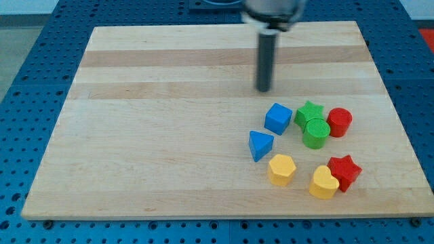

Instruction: Push red circle into green star

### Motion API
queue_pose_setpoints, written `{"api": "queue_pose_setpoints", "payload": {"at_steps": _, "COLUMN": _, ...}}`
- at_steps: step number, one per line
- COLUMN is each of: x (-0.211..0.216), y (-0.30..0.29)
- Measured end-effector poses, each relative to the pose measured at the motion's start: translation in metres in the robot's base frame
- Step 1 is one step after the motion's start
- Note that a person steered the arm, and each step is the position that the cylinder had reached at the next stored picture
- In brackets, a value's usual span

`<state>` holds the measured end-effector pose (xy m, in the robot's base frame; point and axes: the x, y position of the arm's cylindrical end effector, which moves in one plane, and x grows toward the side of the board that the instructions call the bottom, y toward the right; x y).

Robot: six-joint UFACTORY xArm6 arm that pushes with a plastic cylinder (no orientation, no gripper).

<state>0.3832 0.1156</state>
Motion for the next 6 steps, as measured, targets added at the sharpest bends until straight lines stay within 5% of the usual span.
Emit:
{"api": "queue_pose_setpoints", "payload": {"at_steps": 1, "x": 0.01, "y": 0.095}}
{"api": "queue_pose_setpoints", "payload": {"at_steps": 2, "x": 0.069, "y": 0.113}}
{"api": "queue_pose_setpoints", "payload": {"at_steps": 3, "x": 0.105, "y": 0.1}}
{"api": "queue_pose_setpoints", "payload": {"at_steps": 5, "x": 0.096, "y": 0.004}}
{"api": "queue_pose_setpoints", "payload": {"at_steps": 6, "x": 0.082, "y": 0.0}}
